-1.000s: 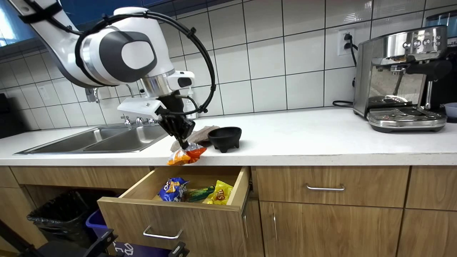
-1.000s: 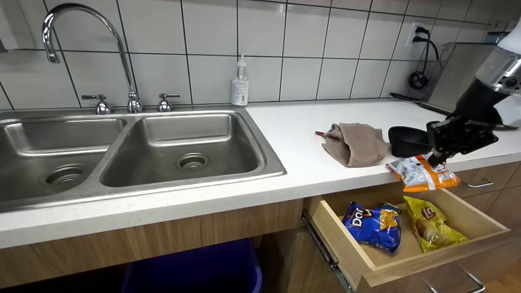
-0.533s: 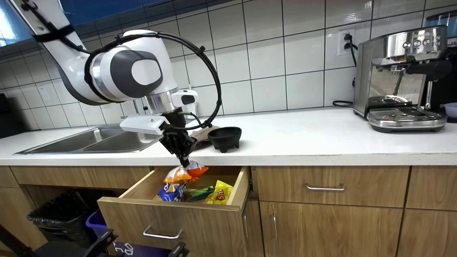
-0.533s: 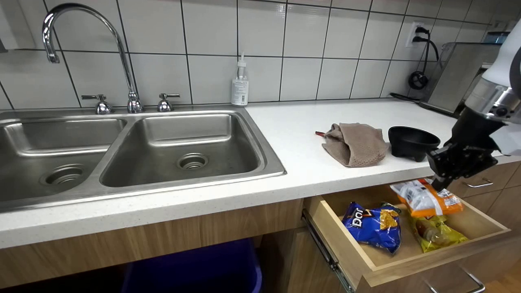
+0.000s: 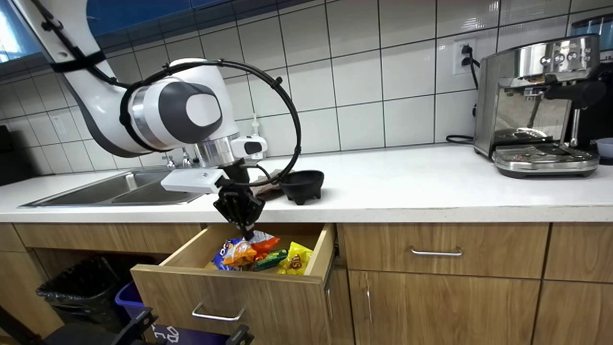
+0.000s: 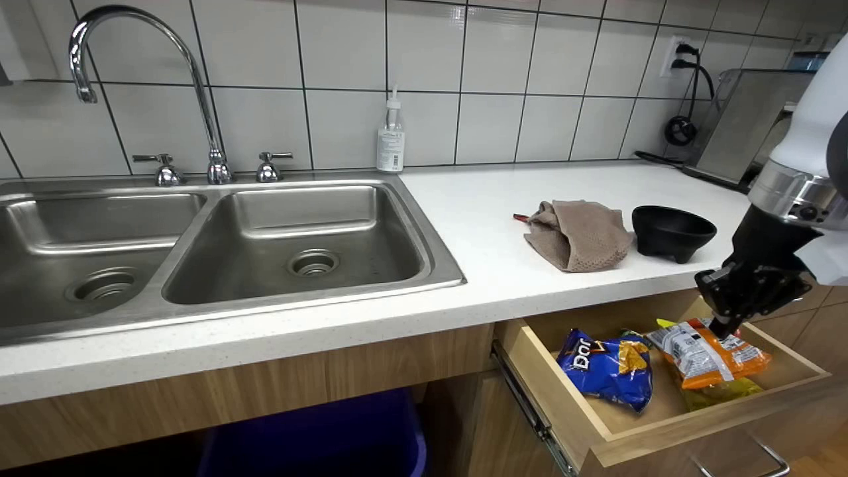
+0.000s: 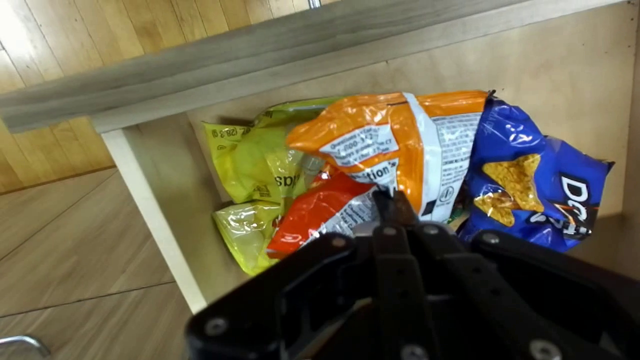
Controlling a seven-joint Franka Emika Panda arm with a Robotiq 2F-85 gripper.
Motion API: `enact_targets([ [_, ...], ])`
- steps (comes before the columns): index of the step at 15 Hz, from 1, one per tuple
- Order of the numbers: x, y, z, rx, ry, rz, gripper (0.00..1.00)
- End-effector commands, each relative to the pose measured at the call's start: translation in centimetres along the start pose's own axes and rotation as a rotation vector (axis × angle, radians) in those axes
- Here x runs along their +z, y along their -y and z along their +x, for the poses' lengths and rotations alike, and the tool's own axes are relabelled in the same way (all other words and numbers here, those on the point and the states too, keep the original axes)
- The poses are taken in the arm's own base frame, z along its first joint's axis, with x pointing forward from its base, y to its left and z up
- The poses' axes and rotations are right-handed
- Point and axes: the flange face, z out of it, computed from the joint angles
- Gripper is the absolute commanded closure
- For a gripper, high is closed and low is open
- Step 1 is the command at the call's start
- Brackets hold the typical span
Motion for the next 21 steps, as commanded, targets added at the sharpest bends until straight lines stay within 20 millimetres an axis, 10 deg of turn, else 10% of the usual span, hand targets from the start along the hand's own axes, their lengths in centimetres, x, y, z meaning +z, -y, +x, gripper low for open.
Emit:
enact_targets([
  [1,0.3,0.0,0.0,0.008,0.007,-0.018,1.00],
  [3,0.4,0.1,0.0,0.004,0.013,-0.024,1.00],
  [4,0.5,0.1,0.0,0.003,0.019,-0.029,0.74],
  [15,-1.2,0.5,0.6,-0.008,-0.020,-0.014,0.01],
  [21,-2.0,0.7,1.0,0.028,-0.039,0.026,0.00],
])
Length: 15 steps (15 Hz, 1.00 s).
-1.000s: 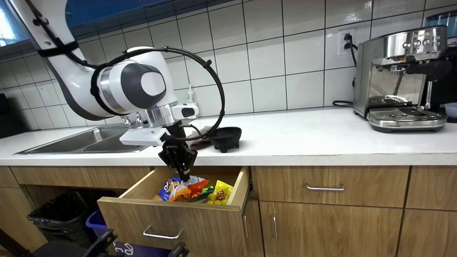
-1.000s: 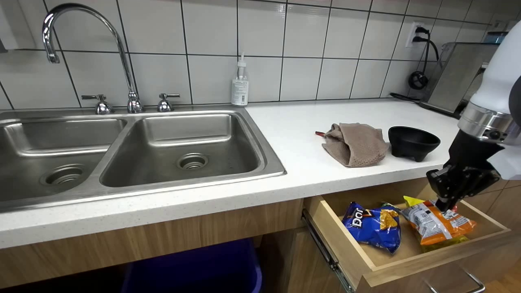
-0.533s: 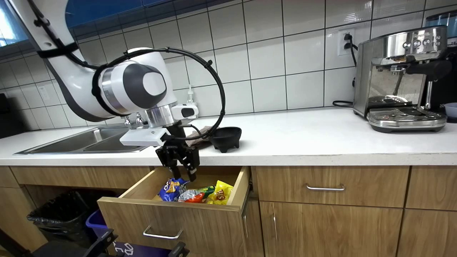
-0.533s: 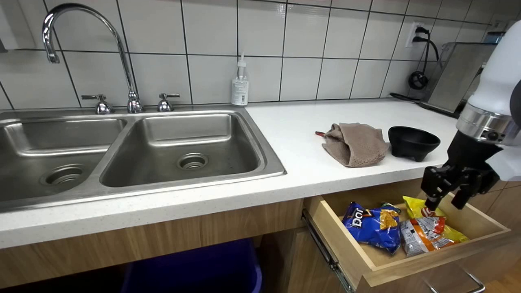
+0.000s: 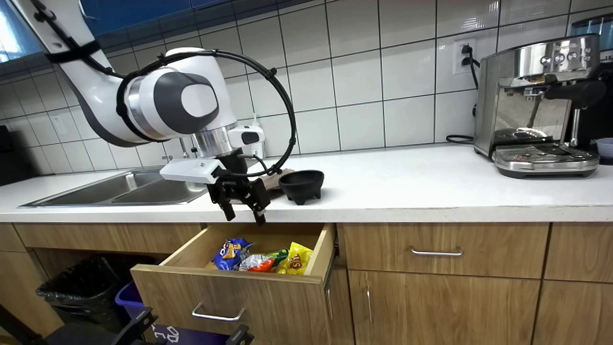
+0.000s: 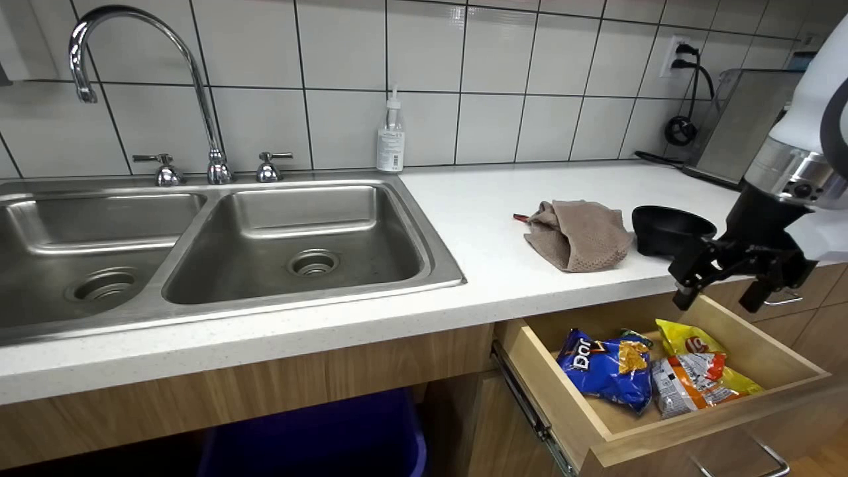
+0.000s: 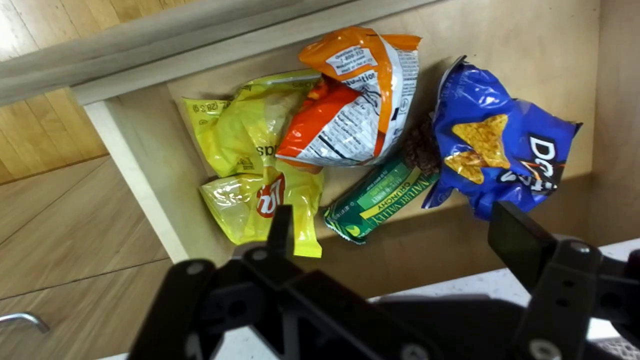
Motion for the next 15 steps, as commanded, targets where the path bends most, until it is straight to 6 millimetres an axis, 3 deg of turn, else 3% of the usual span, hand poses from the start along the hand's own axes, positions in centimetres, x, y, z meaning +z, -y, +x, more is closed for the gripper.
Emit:
enact_targets([
  [1,-0.44,0.18,0.07,-0.003,0.001,0.011,0.00],
  [15,-0.99,0.50,0.07,-0.007,0.002,0.018,0.00],
])
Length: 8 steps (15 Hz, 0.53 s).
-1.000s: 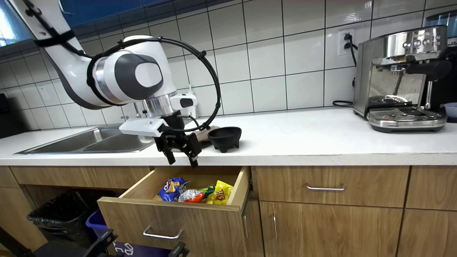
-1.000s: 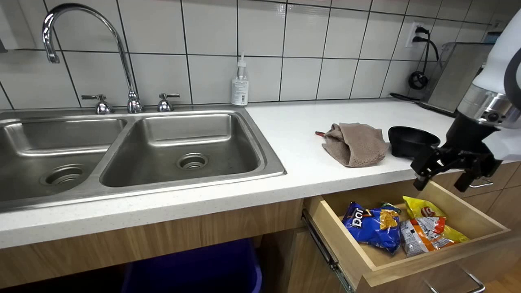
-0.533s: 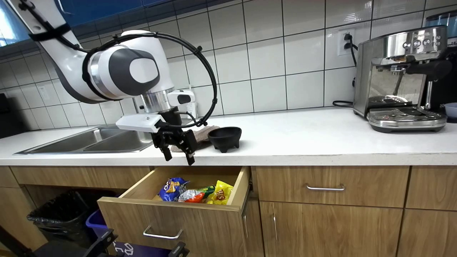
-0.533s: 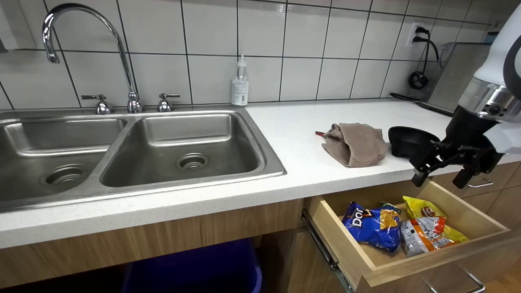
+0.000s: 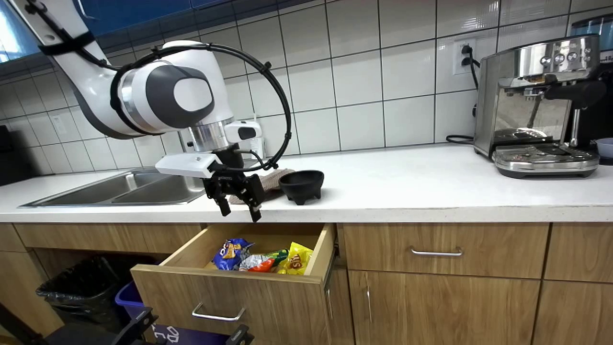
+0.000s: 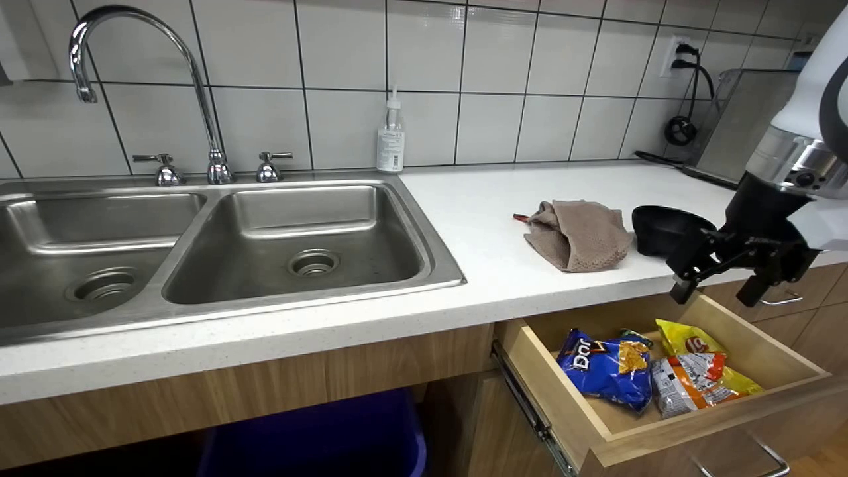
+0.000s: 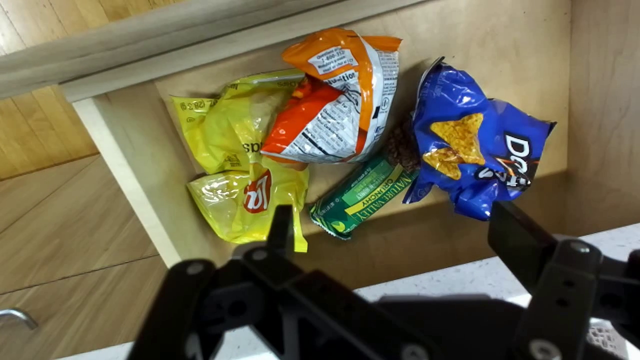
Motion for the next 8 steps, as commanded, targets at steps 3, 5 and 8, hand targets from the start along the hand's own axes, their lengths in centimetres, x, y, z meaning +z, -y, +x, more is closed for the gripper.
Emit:
enact_targets([
  [3,-0.2,-0.2,-0.1,-0.020,-0.002,0.001,0.00],
  [5,-0.4,-0.5,-0.6,-0.053,0.007,0.012,0.00],
  [8,-0.7,-1.3,-0.7,-0.125,0.065,0.084,0.00],
])
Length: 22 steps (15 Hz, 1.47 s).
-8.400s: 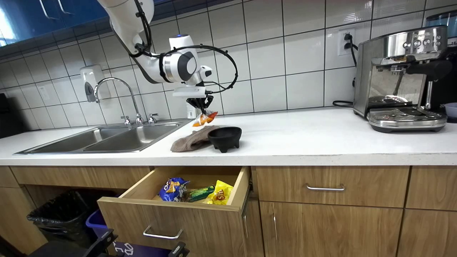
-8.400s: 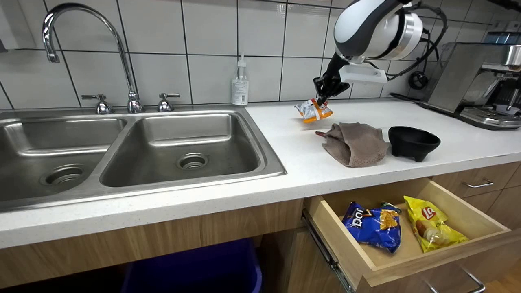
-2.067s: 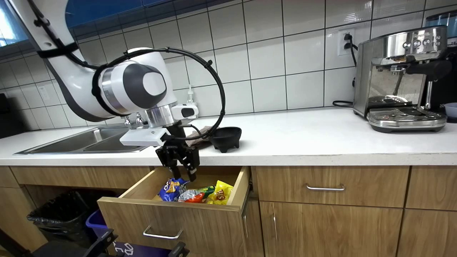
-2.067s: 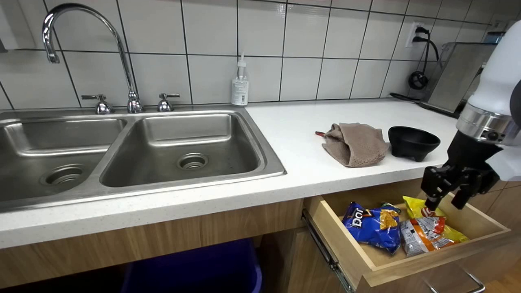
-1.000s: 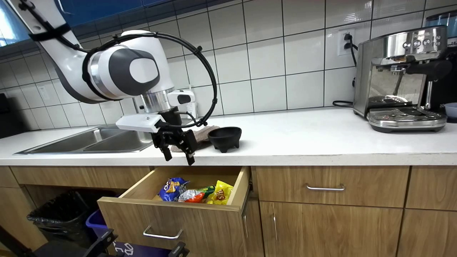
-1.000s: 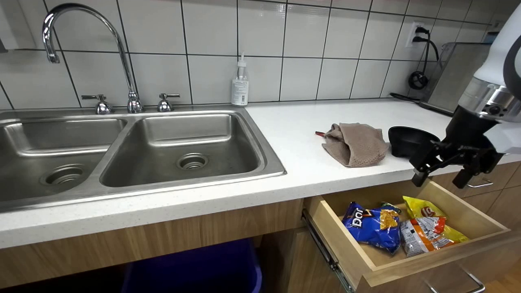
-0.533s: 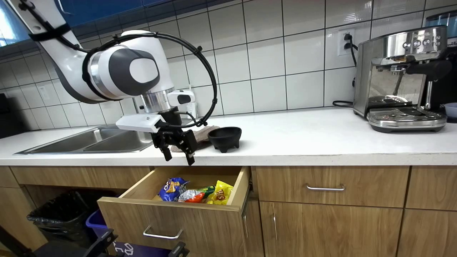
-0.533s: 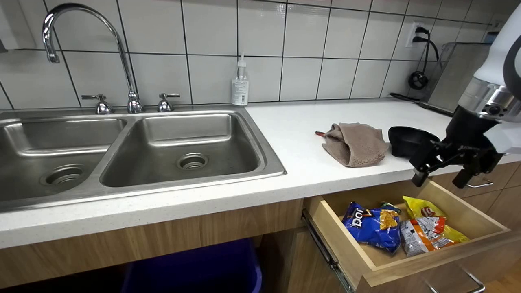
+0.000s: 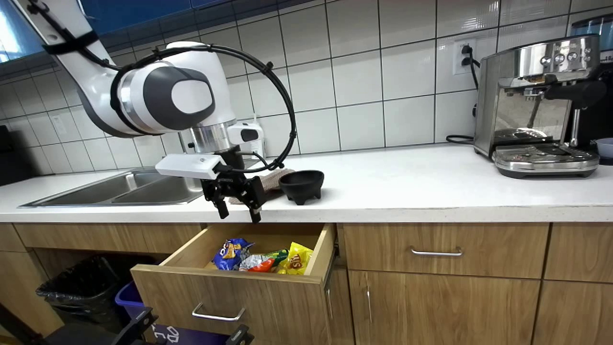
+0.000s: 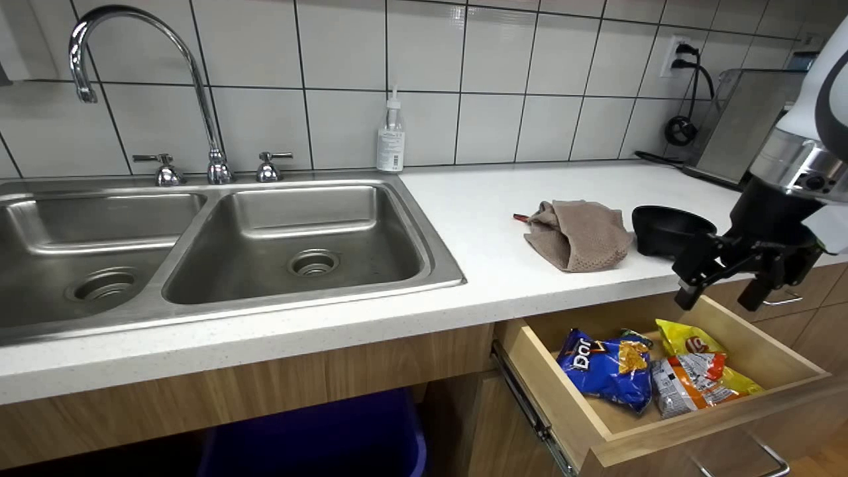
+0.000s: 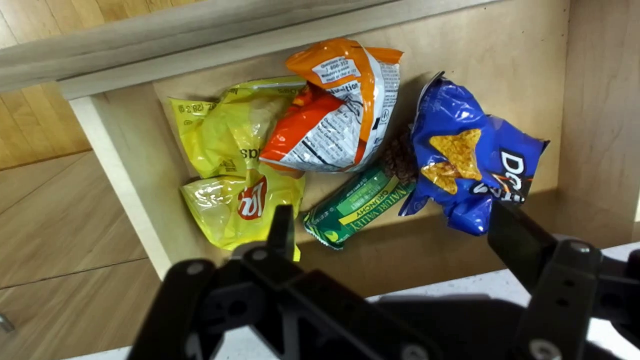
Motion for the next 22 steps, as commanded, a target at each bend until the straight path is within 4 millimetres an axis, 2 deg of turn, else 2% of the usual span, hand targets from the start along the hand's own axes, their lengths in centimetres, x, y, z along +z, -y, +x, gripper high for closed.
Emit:
enact_targets([
  [1,-0.9,-1.8,-0.9,-0.096,0.072,0.082,0.00],
  [4,-0.5,-4.0,-2.1,-0.158,0.158,0.106,0.00],
  [7,-0.4,-5.1,-2.7,-0.192,0.204,0.113,0.00],
  [16,1.2,-4.0,-3.9,-0.284,0.322,0.079,0.00],
  [22,3.6,-3.2,-4.9,-0.334,0.383,0.053,0.00],
])
